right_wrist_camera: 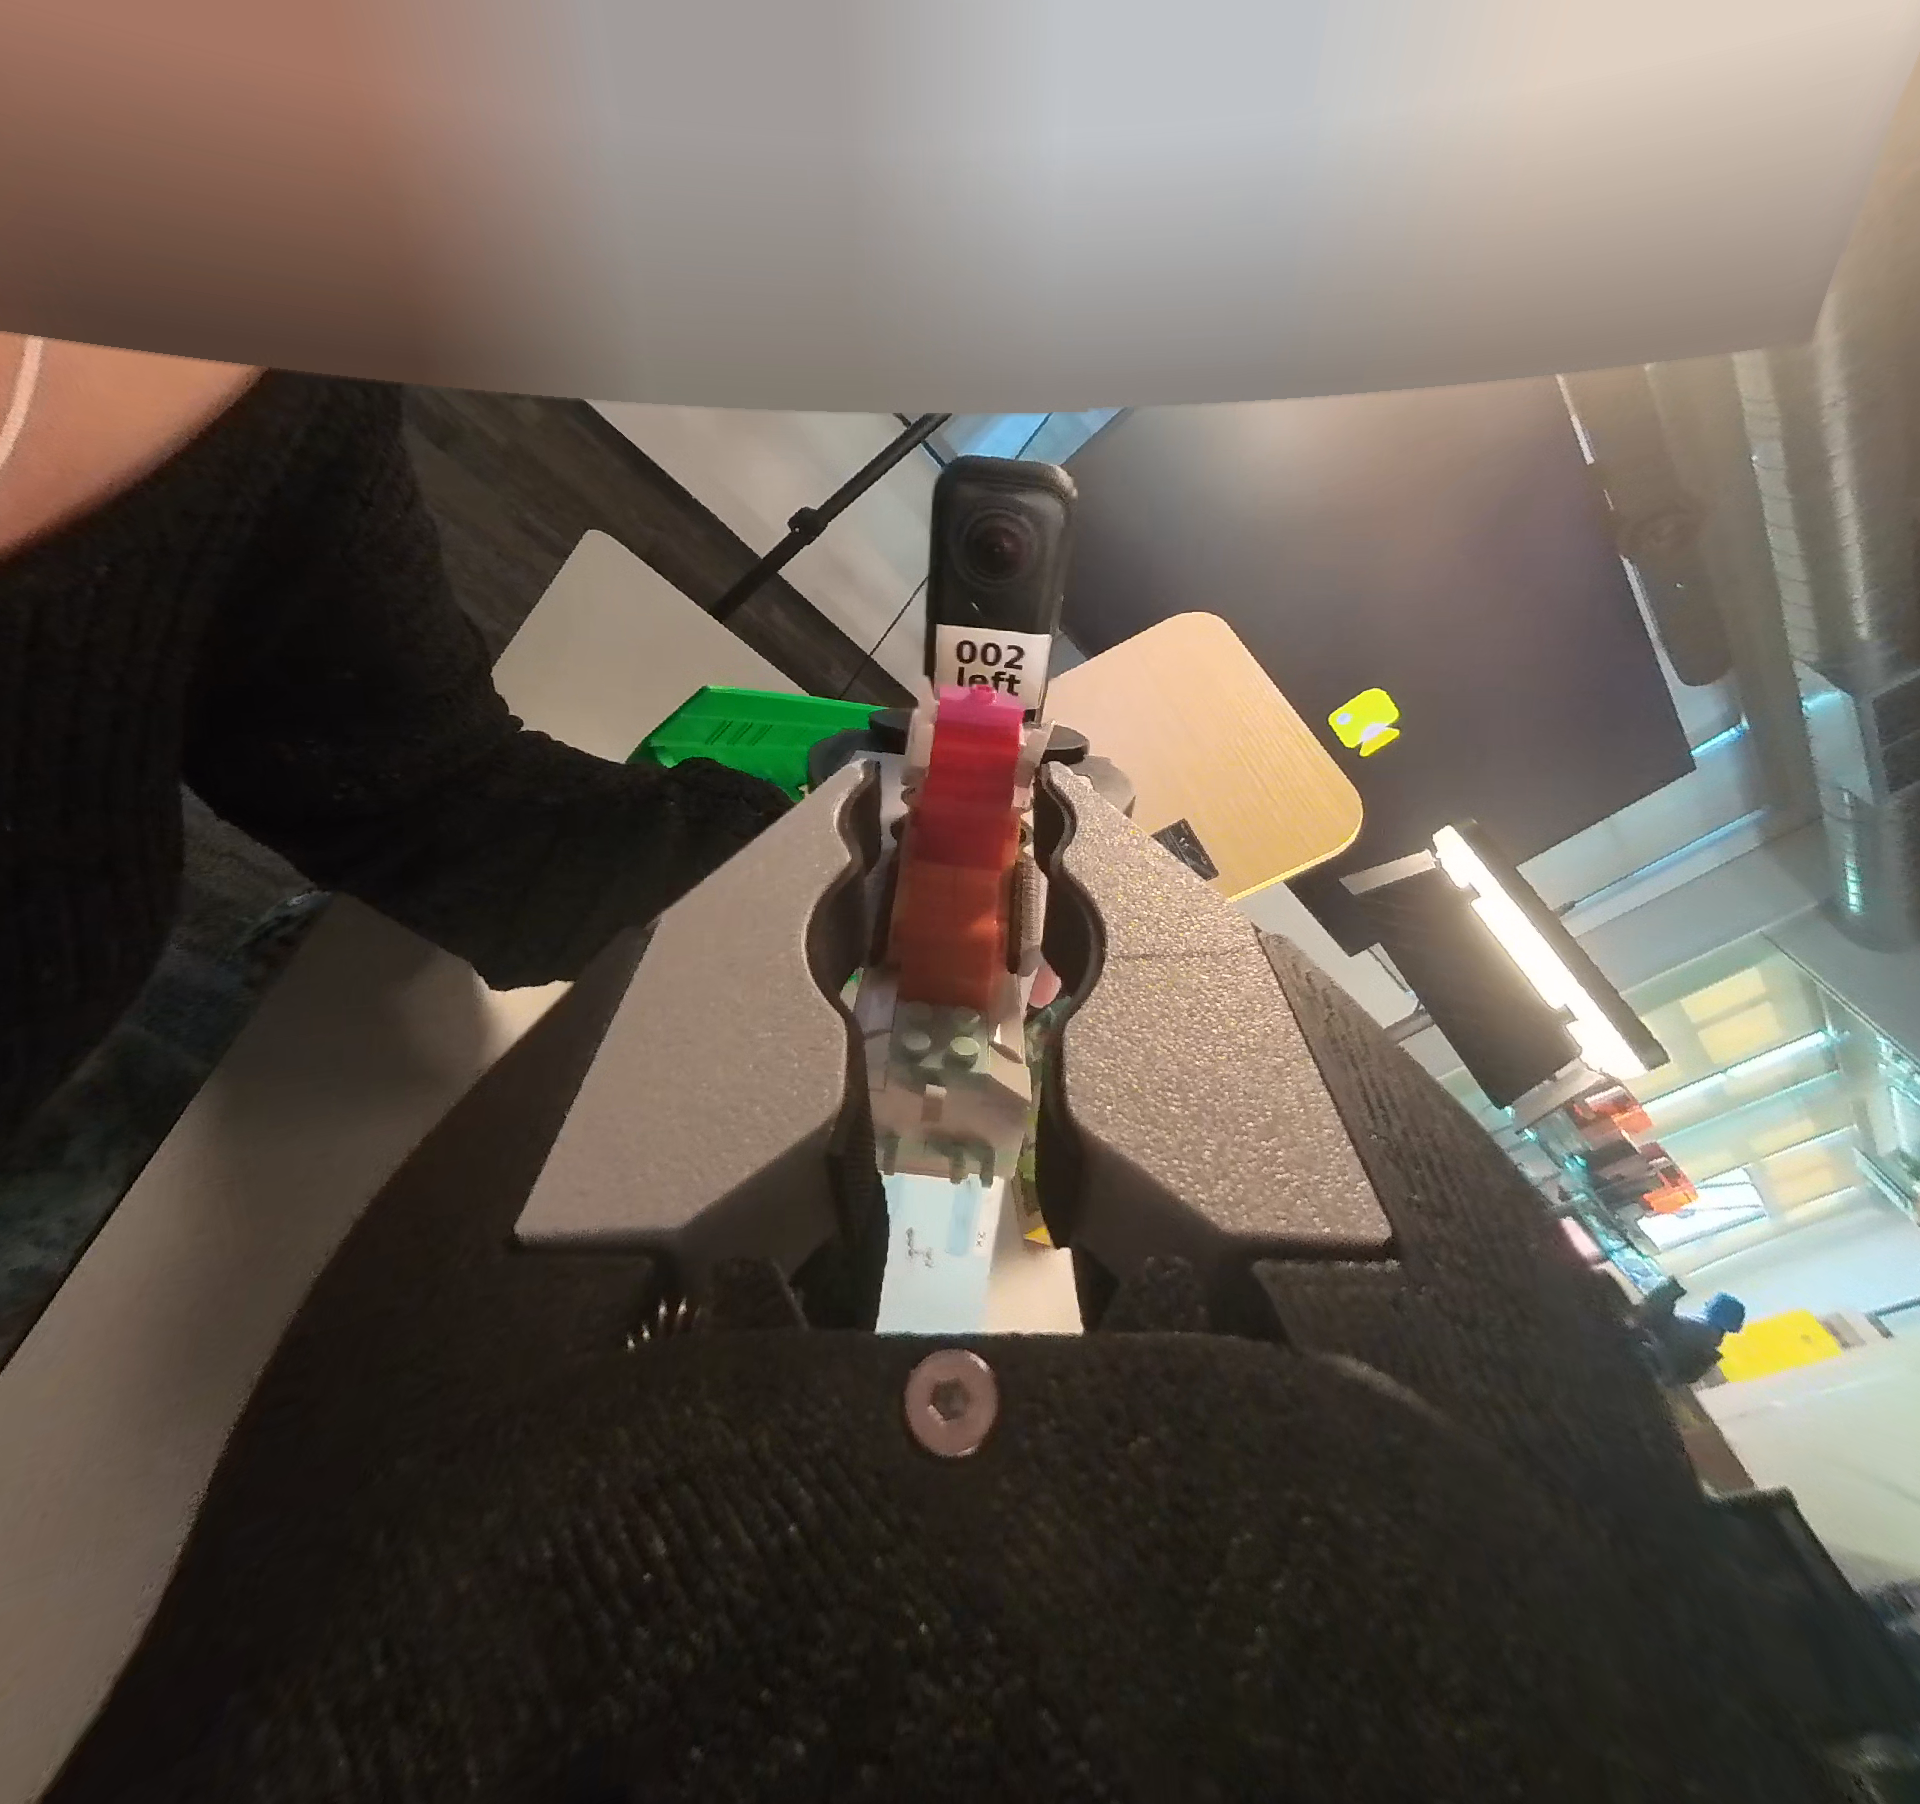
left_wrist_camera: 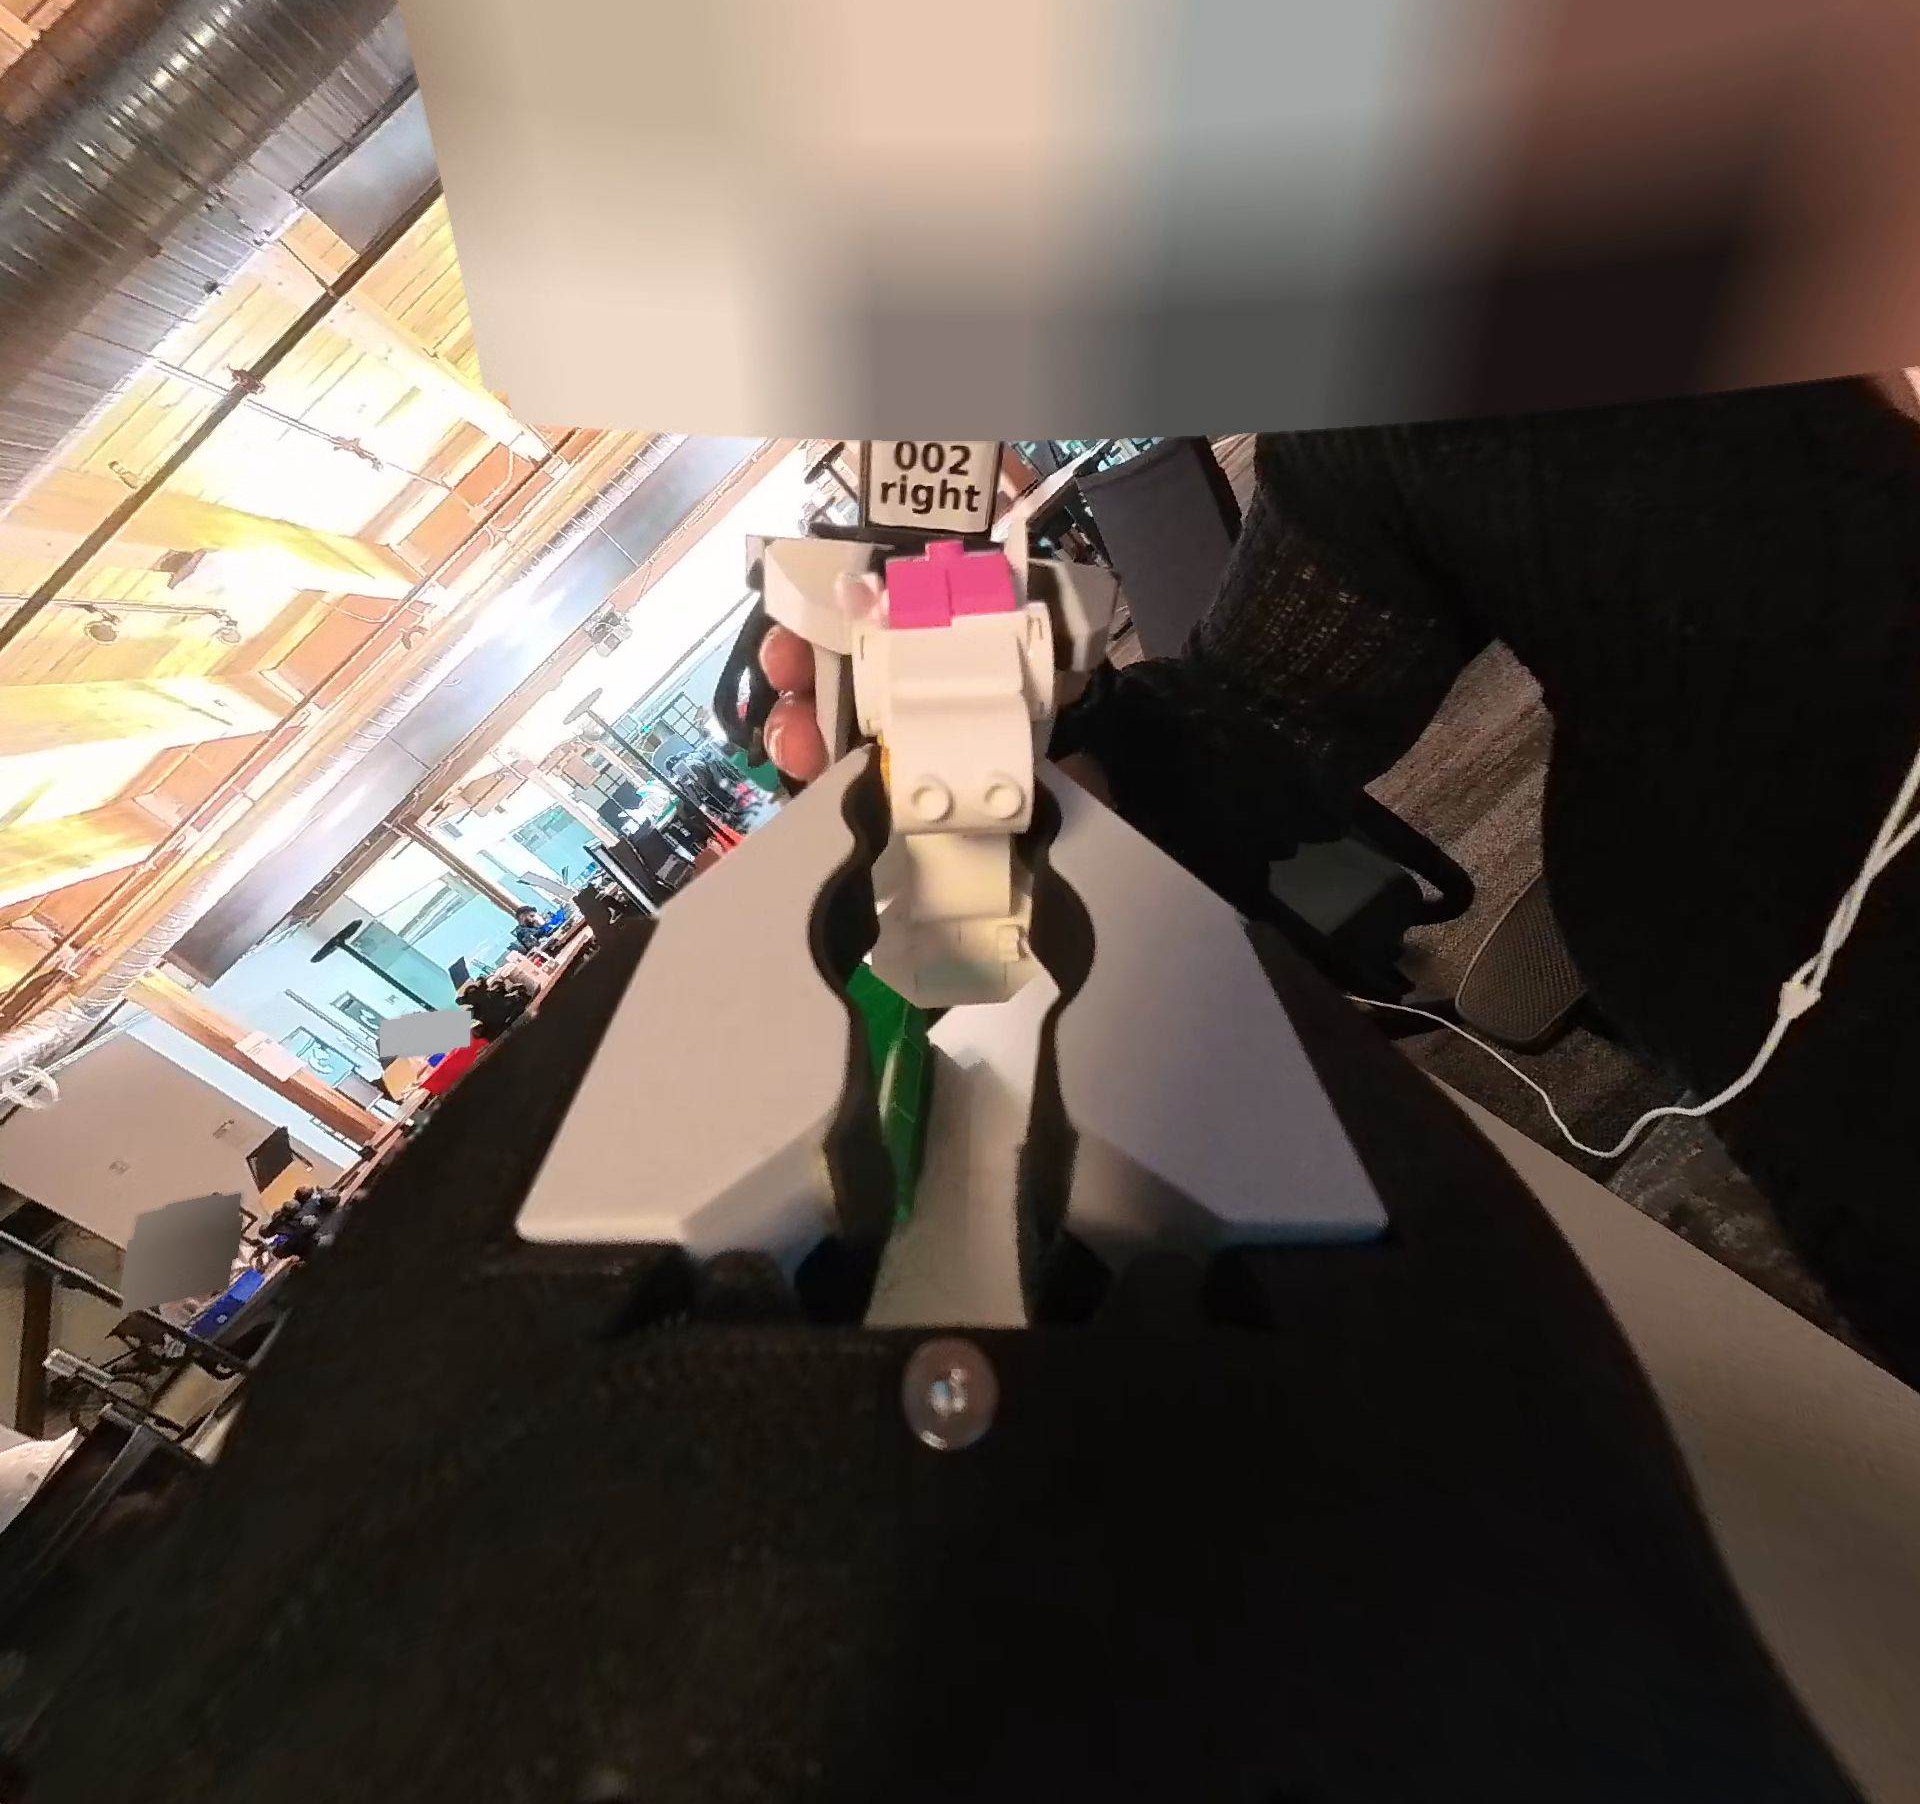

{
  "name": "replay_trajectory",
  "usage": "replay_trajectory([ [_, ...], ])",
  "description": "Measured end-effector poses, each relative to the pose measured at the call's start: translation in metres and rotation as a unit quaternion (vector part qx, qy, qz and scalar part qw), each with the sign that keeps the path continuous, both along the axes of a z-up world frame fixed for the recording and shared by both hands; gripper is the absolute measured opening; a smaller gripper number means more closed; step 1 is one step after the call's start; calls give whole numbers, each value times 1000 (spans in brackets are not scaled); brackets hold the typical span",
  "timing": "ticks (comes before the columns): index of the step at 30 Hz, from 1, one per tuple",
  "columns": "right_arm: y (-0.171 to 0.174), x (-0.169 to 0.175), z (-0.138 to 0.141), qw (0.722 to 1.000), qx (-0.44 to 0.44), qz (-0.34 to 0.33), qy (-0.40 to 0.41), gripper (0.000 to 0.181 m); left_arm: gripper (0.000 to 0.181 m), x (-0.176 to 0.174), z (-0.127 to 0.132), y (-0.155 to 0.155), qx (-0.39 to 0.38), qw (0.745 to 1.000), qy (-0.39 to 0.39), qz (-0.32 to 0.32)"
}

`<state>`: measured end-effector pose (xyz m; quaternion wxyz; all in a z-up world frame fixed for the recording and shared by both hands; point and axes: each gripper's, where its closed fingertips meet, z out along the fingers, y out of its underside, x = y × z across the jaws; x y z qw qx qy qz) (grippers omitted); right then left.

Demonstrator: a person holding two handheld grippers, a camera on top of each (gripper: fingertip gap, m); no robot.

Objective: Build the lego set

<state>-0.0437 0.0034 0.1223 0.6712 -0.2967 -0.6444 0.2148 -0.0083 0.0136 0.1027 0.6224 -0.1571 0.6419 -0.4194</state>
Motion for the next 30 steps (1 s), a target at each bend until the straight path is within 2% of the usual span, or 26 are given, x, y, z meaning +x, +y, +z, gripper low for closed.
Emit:
replay_trajectory([
  [5, 0, -1, -4, 999, 41, -11, -14, 31, 24, -1, -2, 0, -6, 1000, 13, -8],
  [11, 0, -3, -6, 997, 75, -24, -25, 31, 25, -5, -3, 0, -38, 998, 20, -47],
  [15, 9, -3, -8, 995, 78, -53, -42, 35, 25, -6, -4, 6, -46, 998, 28, -40],
  [18, 18, 0, -11, 990, 89, -87, -66, 29, 24, -4, -5, 13, -37, 999, 33, -5],
  [26, 27, 8, -15, 988, 60, -100, -102, 32, 24, 1, -10, 34, 16, 994, 37, 98],
  [30, 54, 26, -3, 985, 62, -150, -65, 32, 24, -2, -15, 68, 18, 984, 31, 172],
])
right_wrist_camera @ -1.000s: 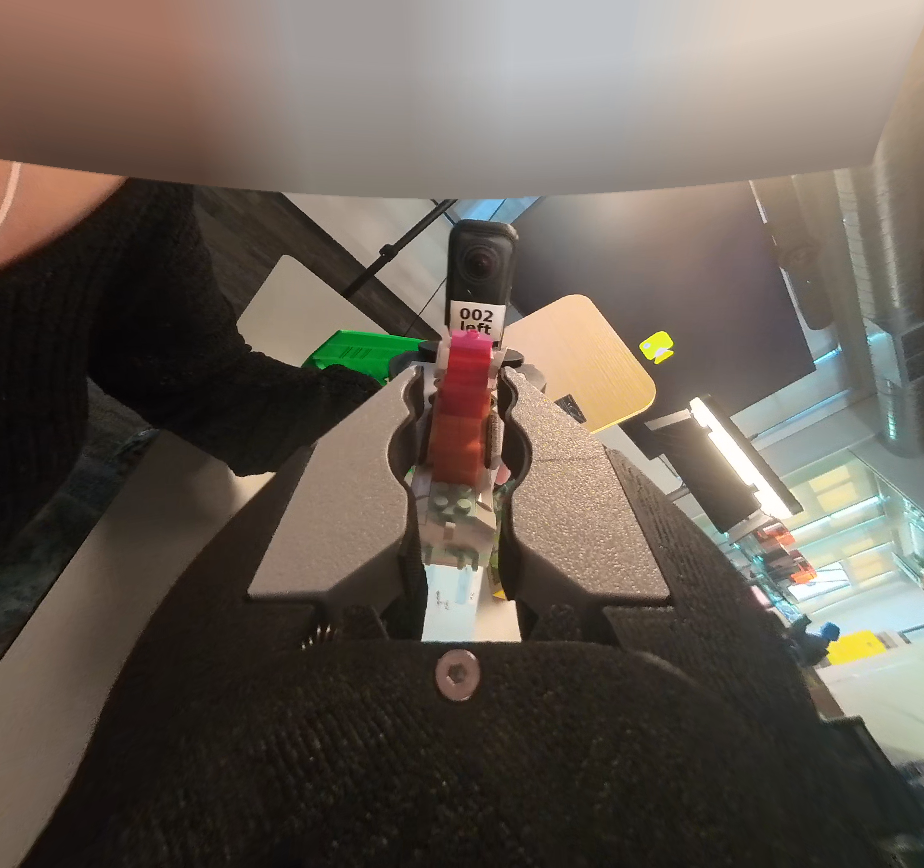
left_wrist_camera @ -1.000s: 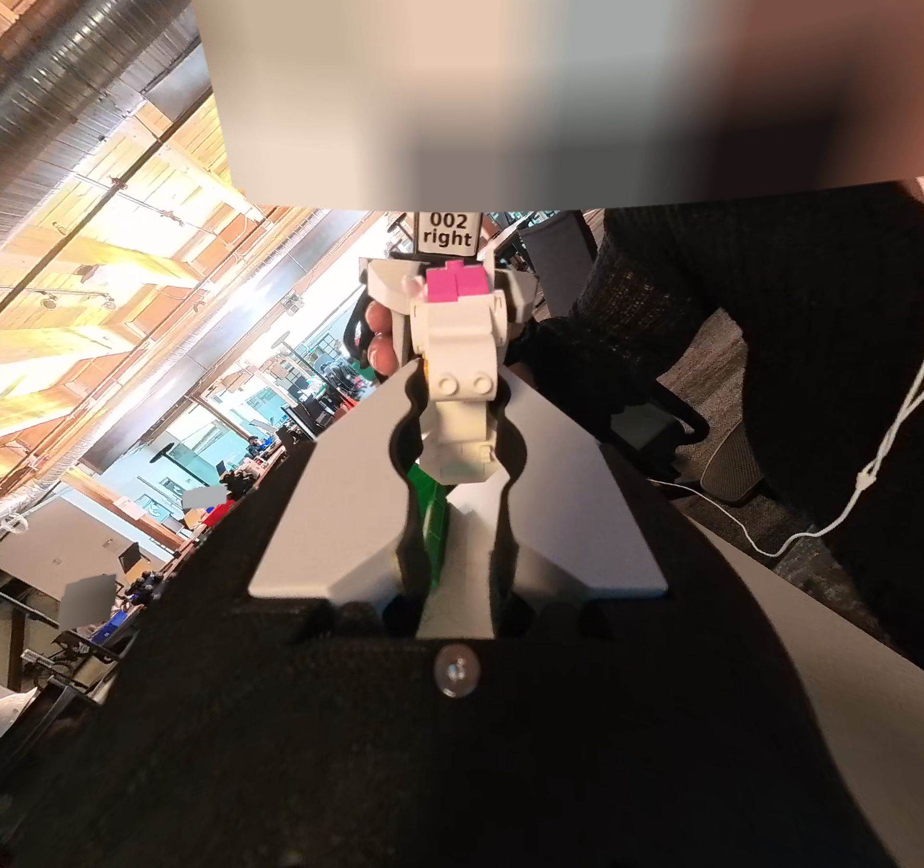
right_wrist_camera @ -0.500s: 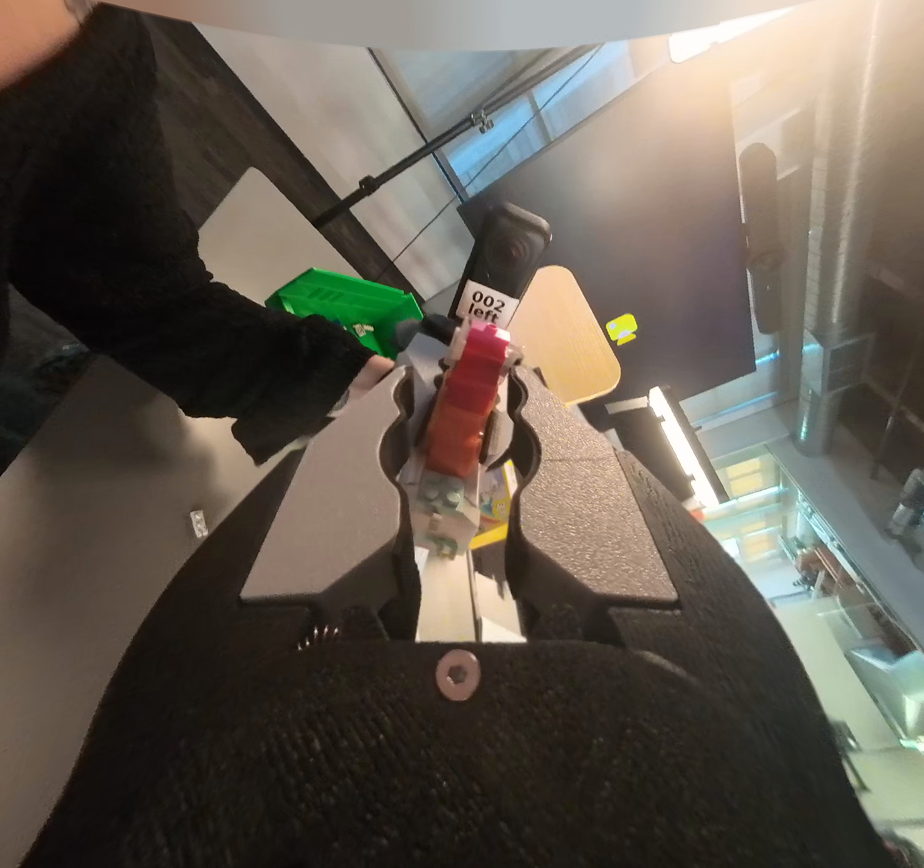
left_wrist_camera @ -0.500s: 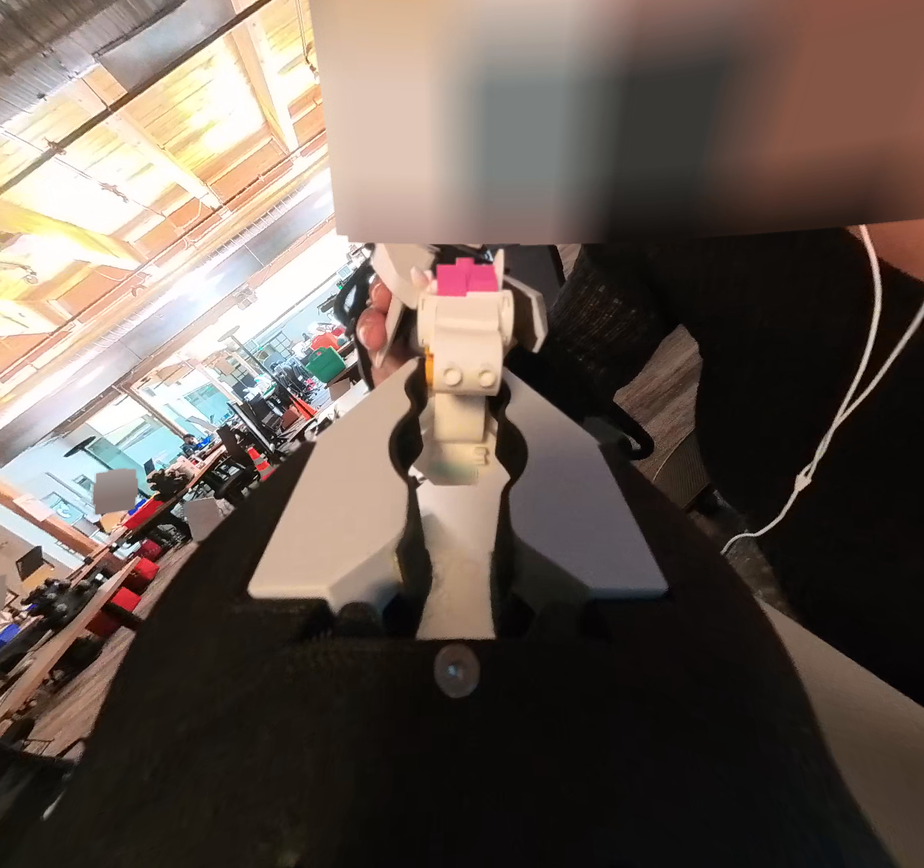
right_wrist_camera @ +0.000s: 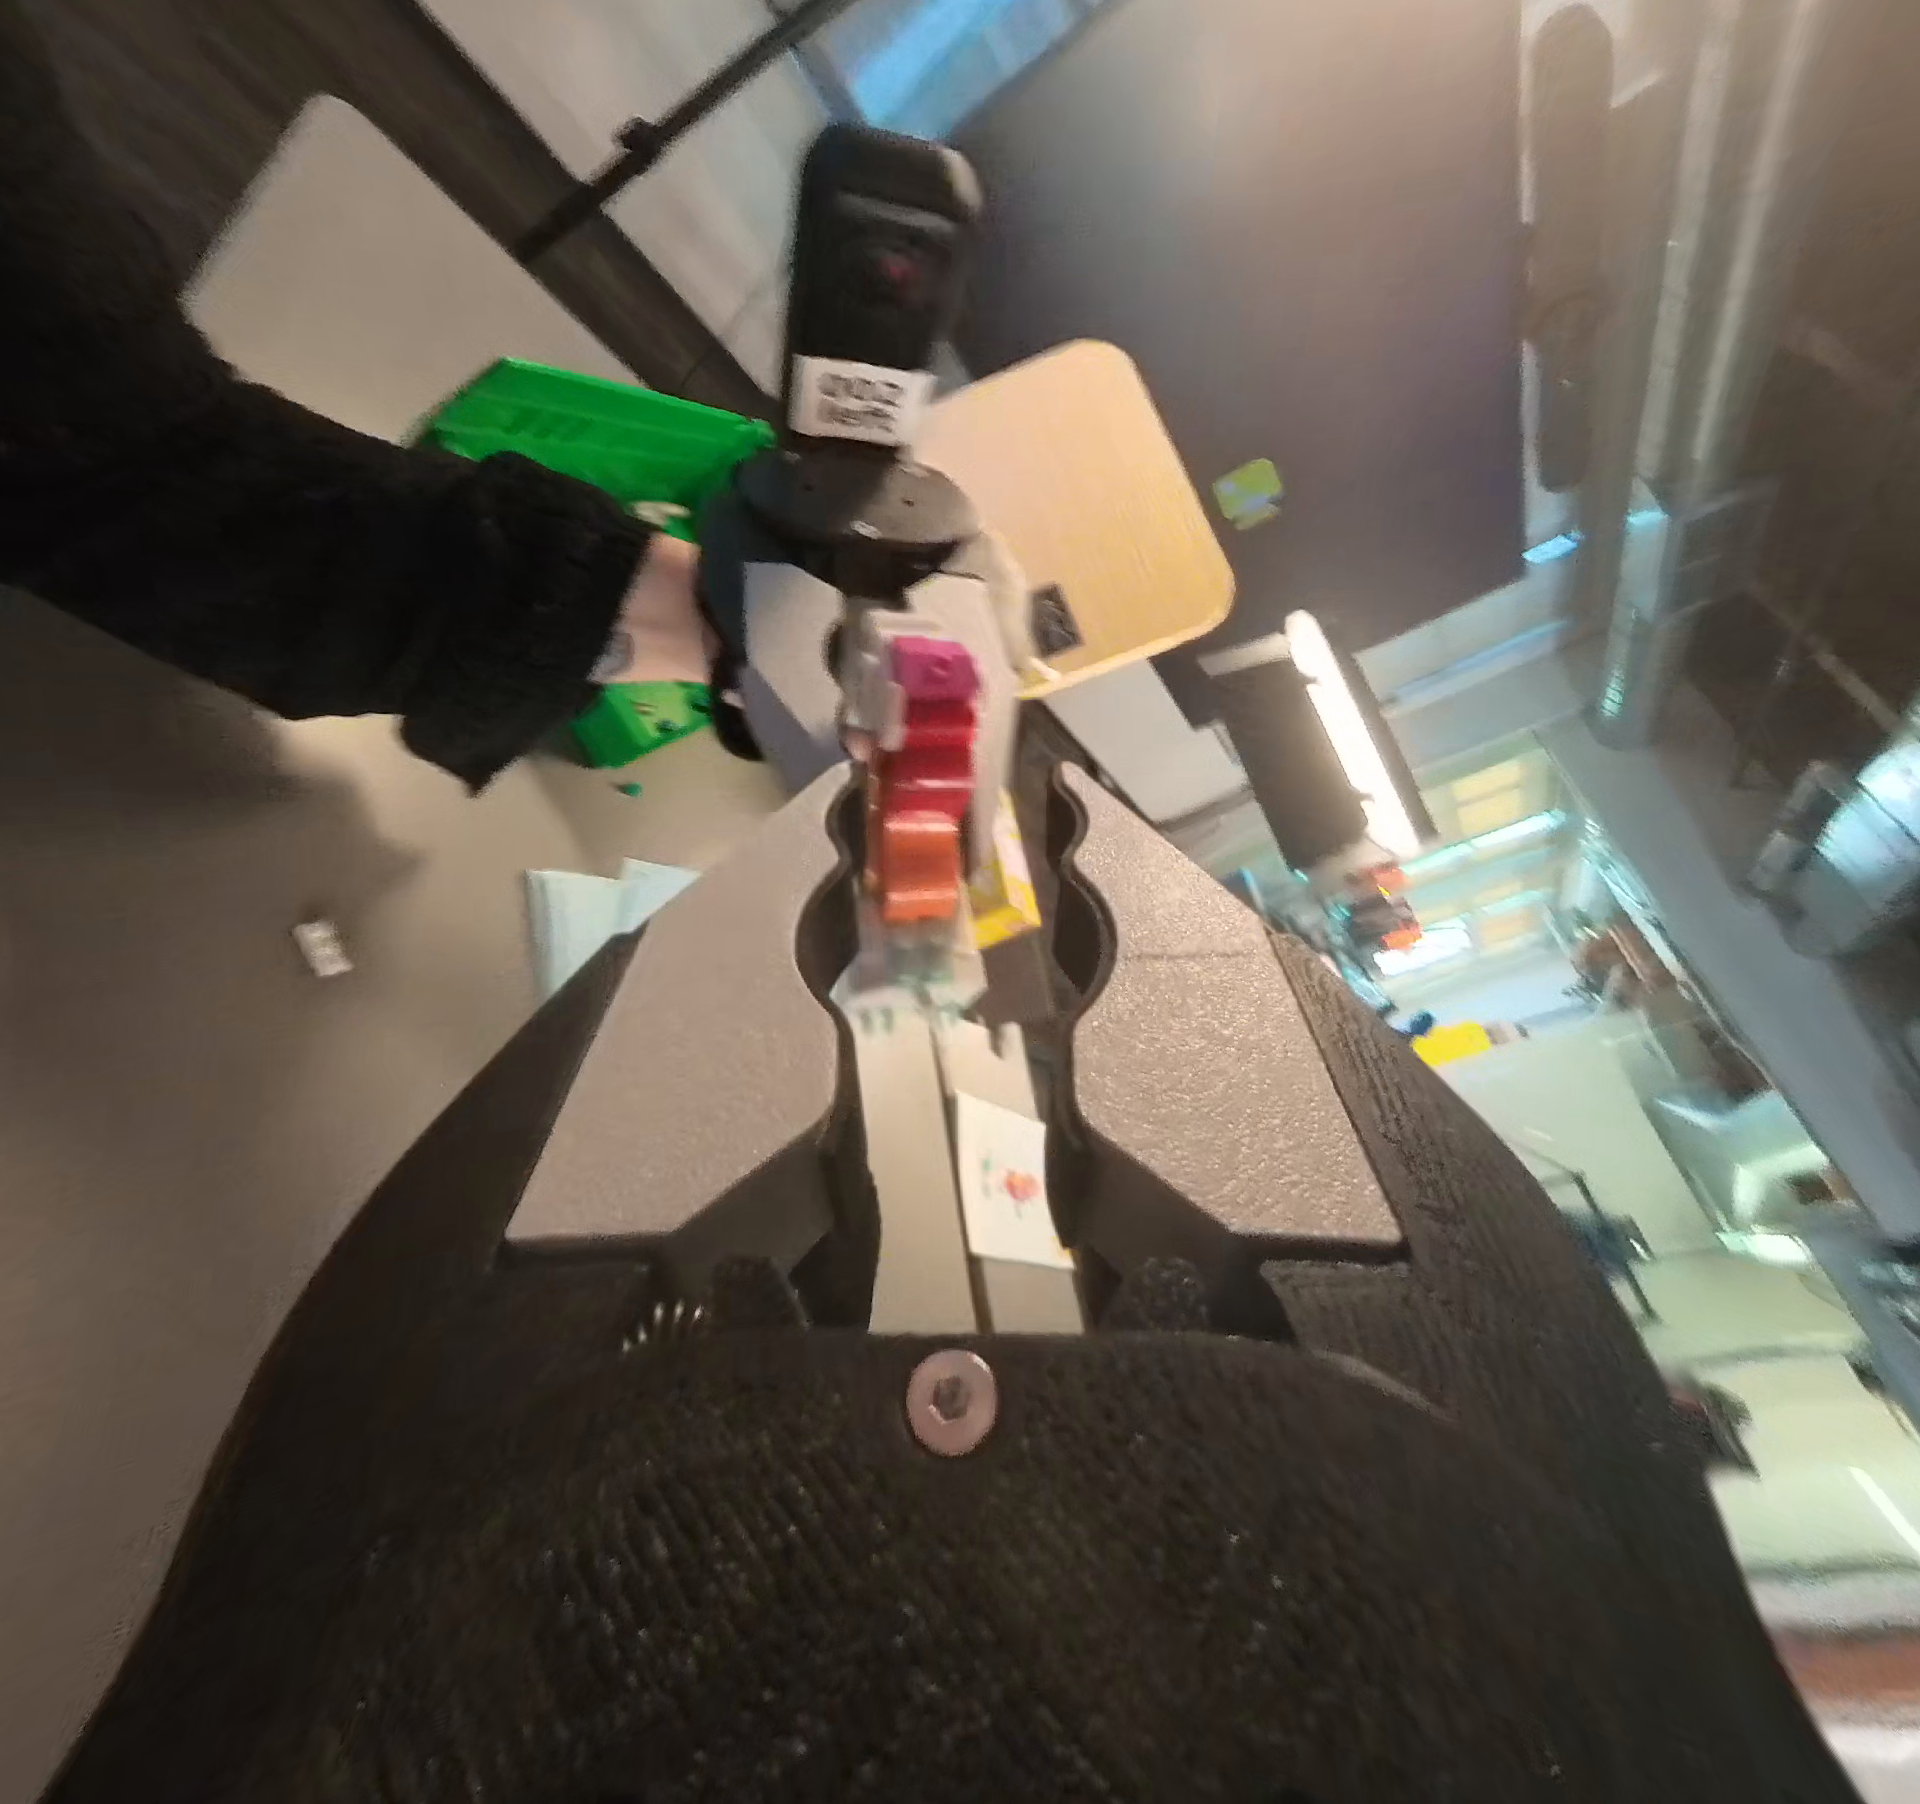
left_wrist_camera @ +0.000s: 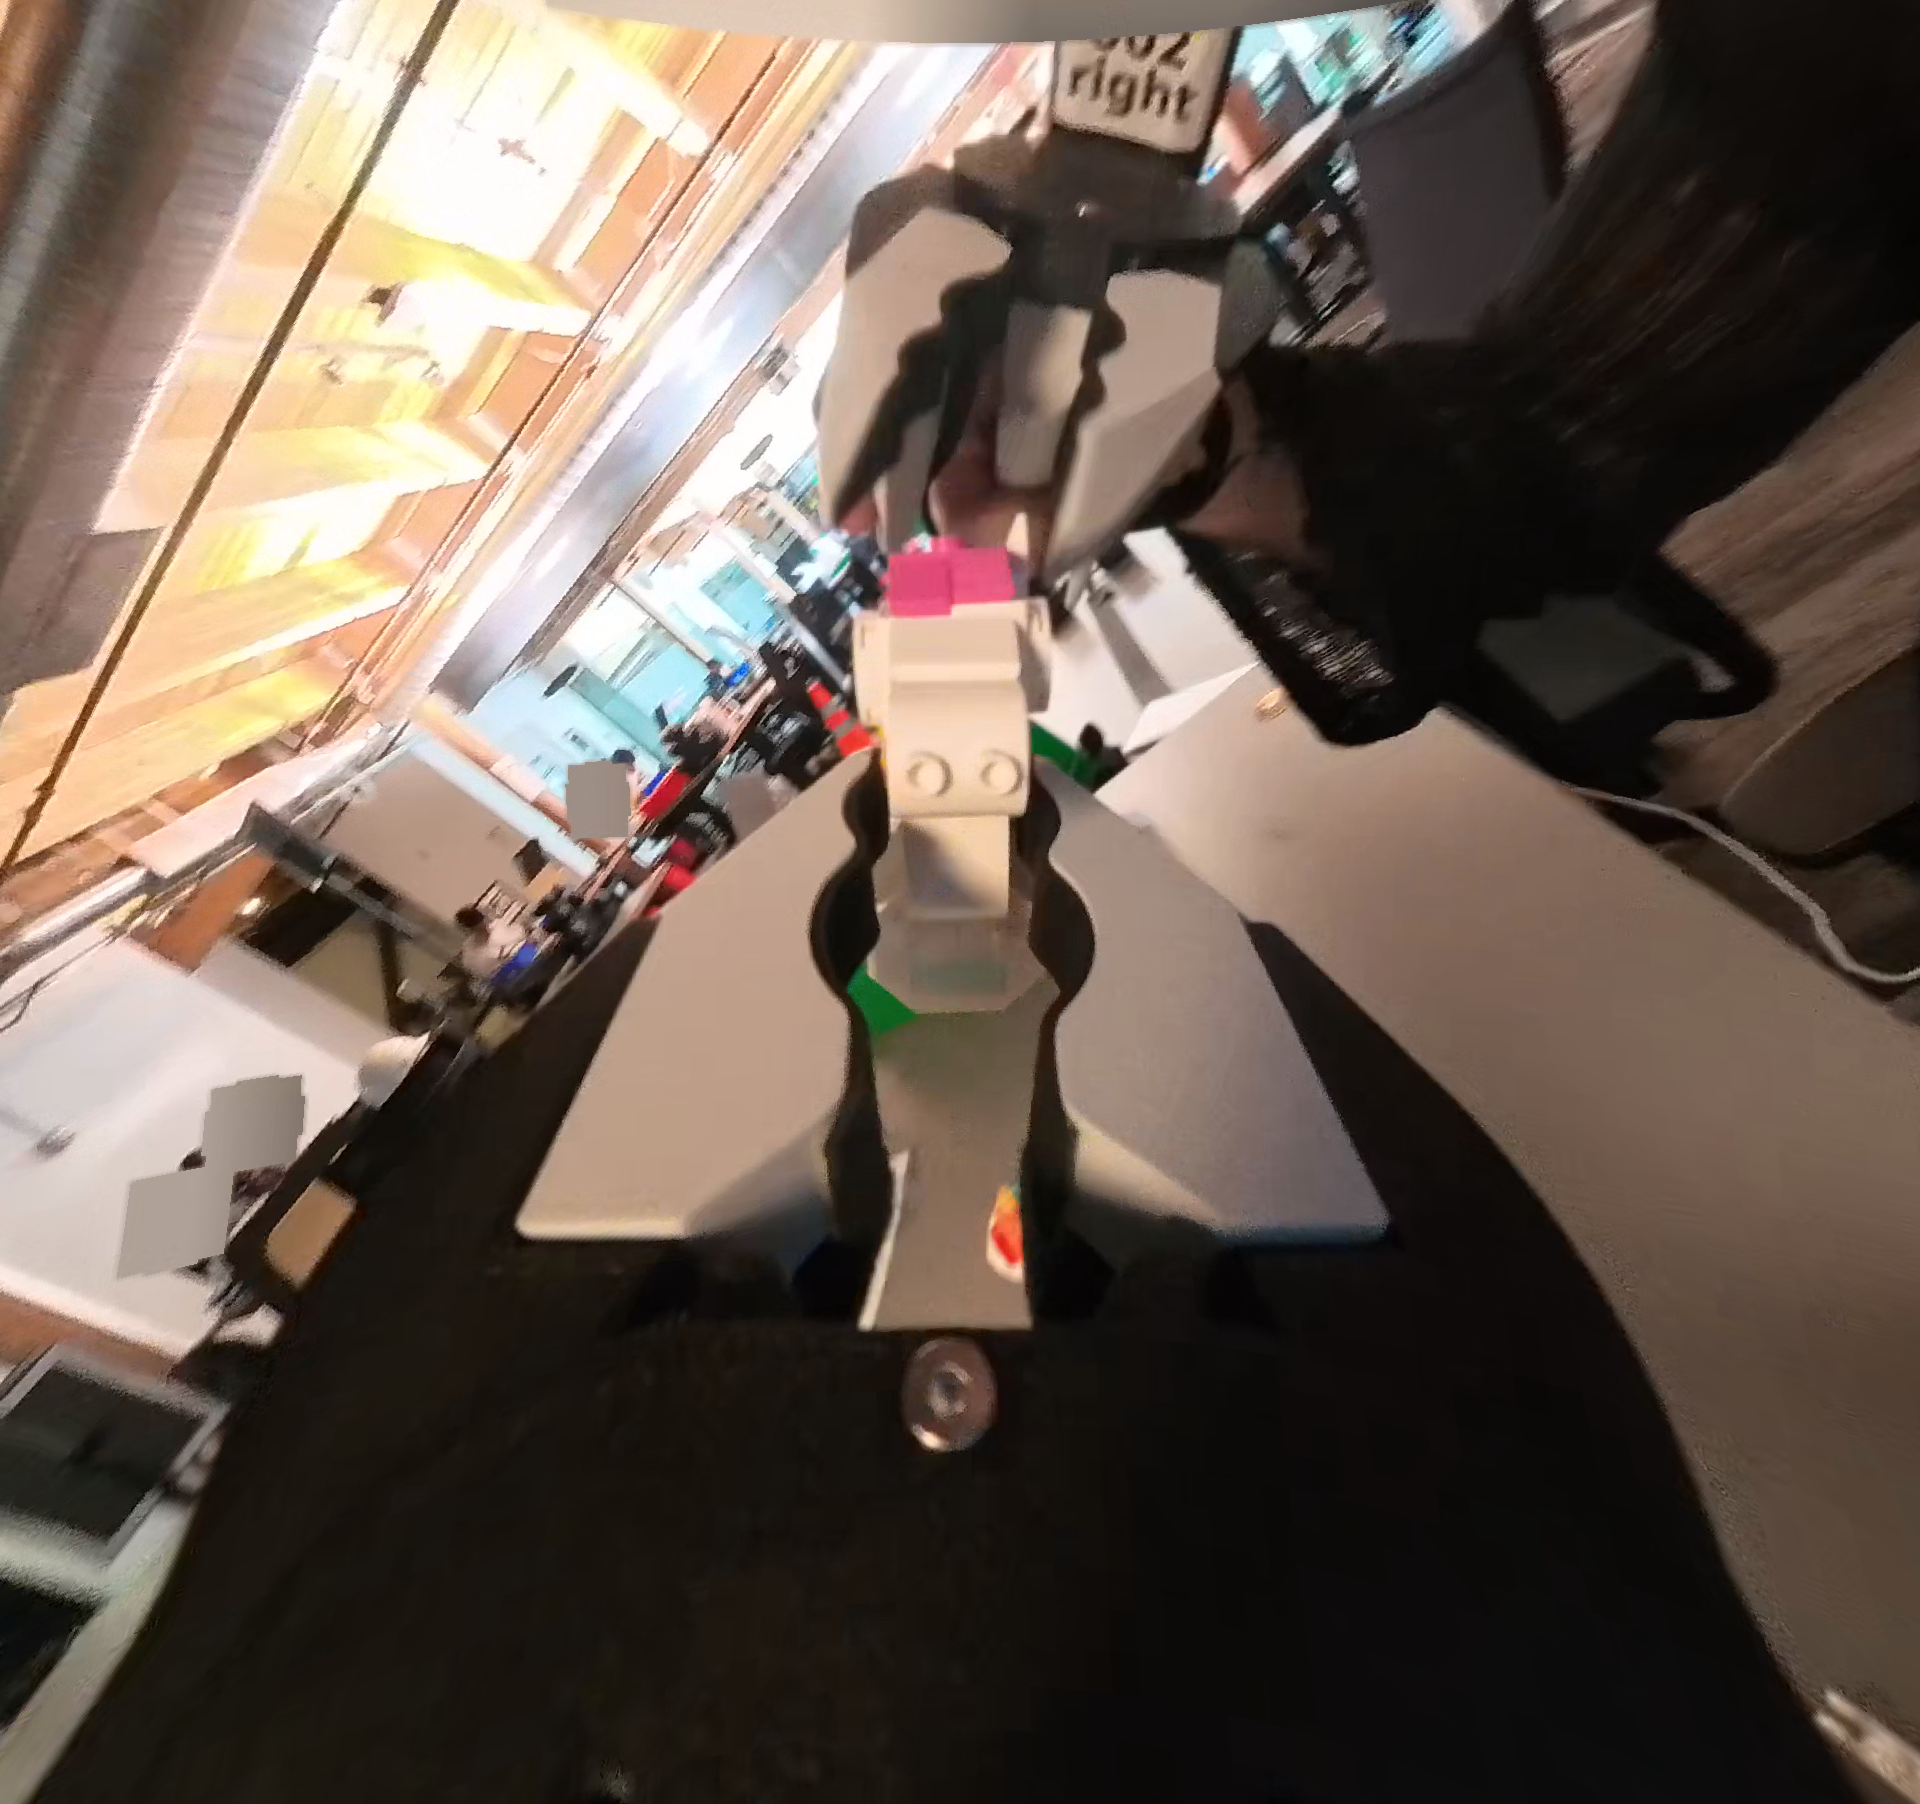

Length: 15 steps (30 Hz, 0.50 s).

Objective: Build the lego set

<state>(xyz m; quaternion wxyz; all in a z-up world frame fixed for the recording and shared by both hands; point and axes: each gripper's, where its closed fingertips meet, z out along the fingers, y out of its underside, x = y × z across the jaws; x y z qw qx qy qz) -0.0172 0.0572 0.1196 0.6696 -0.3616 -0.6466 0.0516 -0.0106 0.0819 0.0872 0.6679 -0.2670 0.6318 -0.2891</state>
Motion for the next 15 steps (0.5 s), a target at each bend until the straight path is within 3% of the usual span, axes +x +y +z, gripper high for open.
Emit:
replay_trajectory([
  [3, 42, 31, 4, 994, -13, -57, 89, 32, 24, -4, -4, 30, -14, 998, -32, 60],
  [6, 100, 75, -21, 971, -34, -149, 186, 31, 24, -11, -15, 63, -33, 984, -96, 143],
  [11, 179, 152, -108, 861, -76, -280, 418, 27, 24, -30, -84, 120, -60, 931, -134, 334],
  [13, 194, 162, -140, 835, -78, -320, 441, 27, 24, -38, -108, 127, -62, 912, -135, 382],
  [15, 197, 150, -142, 850, -77, -316, 414, 27, 24, -40, -119, 129, -51, 904, -123, 406],
])
